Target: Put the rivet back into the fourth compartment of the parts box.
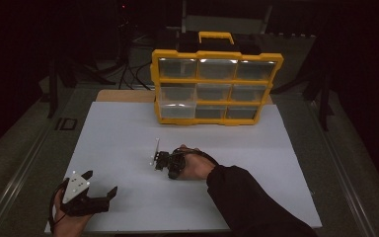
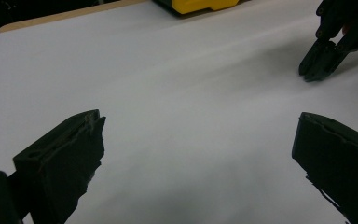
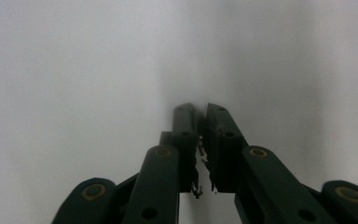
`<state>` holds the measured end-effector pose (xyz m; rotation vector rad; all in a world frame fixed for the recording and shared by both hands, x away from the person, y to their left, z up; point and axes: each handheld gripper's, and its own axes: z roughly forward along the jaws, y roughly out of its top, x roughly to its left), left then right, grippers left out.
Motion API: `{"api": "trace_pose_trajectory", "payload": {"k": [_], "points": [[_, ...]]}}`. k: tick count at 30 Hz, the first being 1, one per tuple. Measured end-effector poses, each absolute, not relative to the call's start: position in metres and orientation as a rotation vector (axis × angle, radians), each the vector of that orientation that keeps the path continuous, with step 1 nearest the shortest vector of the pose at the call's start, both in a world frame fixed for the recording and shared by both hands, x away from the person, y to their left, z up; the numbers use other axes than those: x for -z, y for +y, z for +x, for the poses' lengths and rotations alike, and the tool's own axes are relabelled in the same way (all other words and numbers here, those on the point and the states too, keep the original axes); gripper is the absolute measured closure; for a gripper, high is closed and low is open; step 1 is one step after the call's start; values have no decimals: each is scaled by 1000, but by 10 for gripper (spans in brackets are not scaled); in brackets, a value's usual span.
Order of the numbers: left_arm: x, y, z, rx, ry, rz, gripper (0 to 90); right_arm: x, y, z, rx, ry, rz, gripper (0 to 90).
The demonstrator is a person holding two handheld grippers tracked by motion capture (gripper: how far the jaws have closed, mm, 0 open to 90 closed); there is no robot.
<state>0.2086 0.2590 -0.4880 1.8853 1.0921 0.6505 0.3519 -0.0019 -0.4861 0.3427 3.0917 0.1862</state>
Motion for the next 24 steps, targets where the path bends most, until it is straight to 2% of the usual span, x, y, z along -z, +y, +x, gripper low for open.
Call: {"api": "trace_pose_trajectory", "payload": {"k": [12, 24], "points": [[488, 259, 209, -651, 1093, 1884, 28, 479, -8, 355, -225, 3084, 359, 834], [488, 259, 209, -650, 1094, 1886, 28, 445, -24, 364, -325, 3051, 385, 834]]}}
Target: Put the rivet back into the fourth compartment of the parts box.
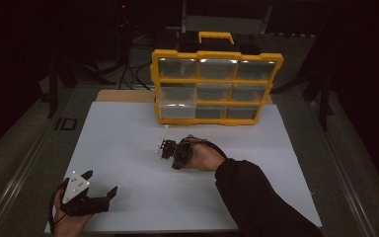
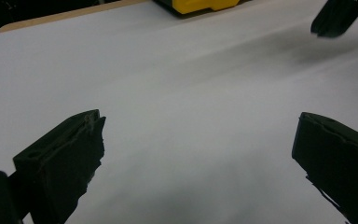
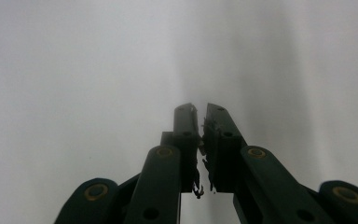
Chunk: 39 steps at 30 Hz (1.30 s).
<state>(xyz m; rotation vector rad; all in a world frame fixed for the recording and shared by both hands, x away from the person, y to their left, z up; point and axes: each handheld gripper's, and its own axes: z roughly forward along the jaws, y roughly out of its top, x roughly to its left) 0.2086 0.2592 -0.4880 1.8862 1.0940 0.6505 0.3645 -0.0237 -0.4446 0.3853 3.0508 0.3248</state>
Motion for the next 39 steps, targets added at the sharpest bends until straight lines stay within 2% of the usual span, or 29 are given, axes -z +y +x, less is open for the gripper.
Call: {"api": "trace_pose_trajectory", "payload": {"k": [12, 39], "points": [[488, 259, 209, -651, 1095, 1884, 28, 402, -41, 377, -516, 2966, 485, 834], [488, 259, 209, -651, 1094, 1884, 28, 341, -75, 392, -1095, 2524, 683, 835]]}}
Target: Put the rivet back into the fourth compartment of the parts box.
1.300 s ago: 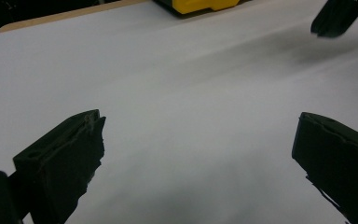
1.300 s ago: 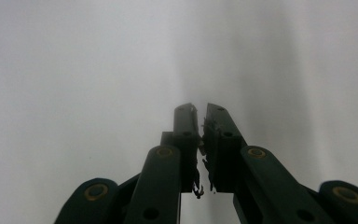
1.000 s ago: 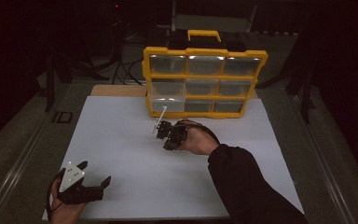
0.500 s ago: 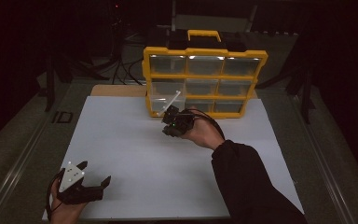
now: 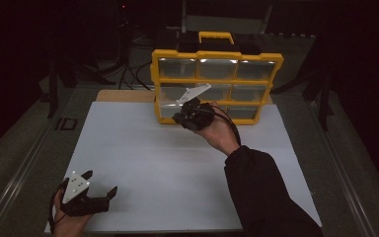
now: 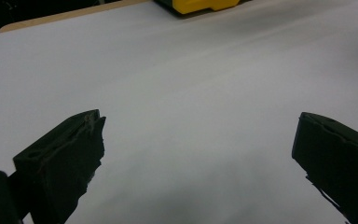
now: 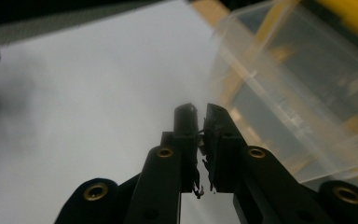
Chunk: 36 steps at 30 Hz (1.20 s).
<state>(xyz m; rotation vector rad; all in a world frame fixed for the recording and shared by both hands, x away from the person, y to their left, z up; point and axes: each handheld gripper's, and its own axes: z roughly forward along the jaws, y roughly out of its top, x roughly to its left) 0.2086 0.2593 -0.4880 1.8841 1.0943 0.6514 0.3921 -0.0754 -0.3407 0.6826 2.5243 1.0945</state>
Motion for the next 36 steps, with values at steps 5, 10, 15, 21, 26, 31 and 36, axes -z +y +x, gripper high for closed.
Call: {"api": "trace_pose_trajectory", "payload": {"k": [5, 10, 15, 21, 26, 31, 36], "points": [[488, 259, 209, -653, 1093, 1885, 28, 332, -80, 396, -1154, 2445, 727, 835], [488, 259, 209, -652, 1095, 1879, 28, 324, -85, 405, -1213, 2330, 810, 834], [488, 259, 208, -654, 1094, 1881, 28, 322, -85, 413, -1224, 2276, 862, 835], [488, 259, 208, -654, 1092, 1883, 28, 319, -84, 424, -1217, 2232, 916, 834], [488, 260, 208, -653, 1093, 1880, 28, 319, -83, 432, -1188, 2220, 947, 835], [488, 260, 208, -652, 1092, 1882, 28, 319, -83, 436, -1175, 2209, 959, 834], [488, 259, 208, -652, 1092, 1883, 28, 319, -84, 438, -1170, 2209, 971, 834]]}}
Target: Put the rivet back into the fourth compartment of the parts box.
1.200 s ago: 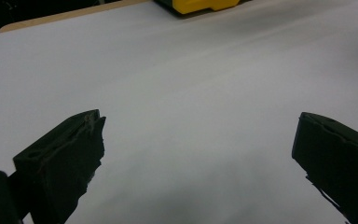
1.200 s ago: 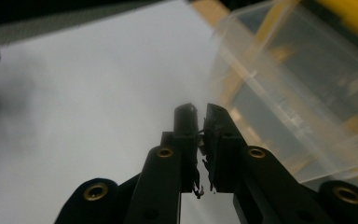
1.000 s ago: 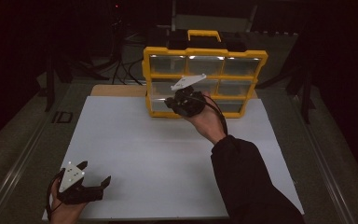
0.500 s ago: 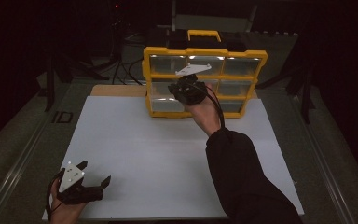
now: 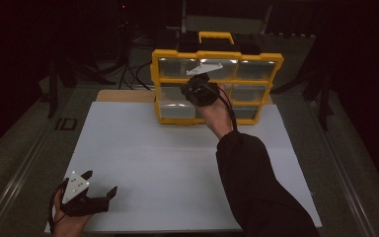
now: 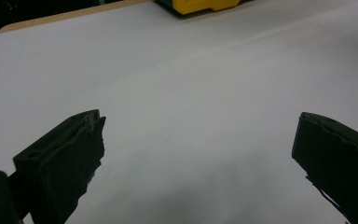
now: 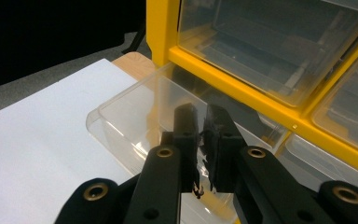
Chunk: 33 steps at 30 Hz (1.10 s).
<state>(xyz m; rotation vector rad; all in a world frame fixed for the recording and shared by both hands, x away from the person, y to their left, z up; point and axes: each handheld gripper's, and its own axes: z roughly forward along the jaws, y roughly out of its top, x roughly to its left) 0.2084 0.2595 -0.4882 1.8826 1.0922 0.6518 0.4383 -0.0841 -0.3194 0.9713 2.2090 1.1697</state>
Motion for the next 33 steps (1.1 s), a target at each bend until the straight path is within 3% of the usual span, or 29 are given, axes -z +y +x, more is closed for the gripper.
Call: {"api": "trace_pose_trajectory", "payload": {"k": [11, 12, 13, 14, 16, 17, 19, 23, 33], "points": [[488, 259, 208, -651, 1091, 1885, 28, 322, -82, 441, -1156, 2212, 969, 815], [488, 259, 208, -651, 1091, 1885, 28, 322, -82, 440, -1159, 2209, 970, 755], [488, 259, 208, -652, 1091, 1885, 28, 322, -82, 440, -1159, 2209, 970, 755], [488, 259, 208, -652, 1091, 1884, 28, 322, -82, 440, -1178, 2192, 967, 548], [488, 259, 208, -652, 1091, 1883, 28, 322, -82, 440, -1181, 2205, 956, 506], [488, 259, 208, -651, 1092, 1884, 28, 322, -80, 438, -1159, 2209, 935, 361], [488, 259, 208, -651, 1092, 1884, 28, 323, -79, 437, -1167, 2224, 933, 292], [488, 259, 208, -652, 1091, 1884, 28, 324, -78, 434, -1160, 2247, 909, 226], [488, 259, 208, -651, 1092, 1880, 28, 331, -82, 427, -1148, 2302, 888, 161]]}}
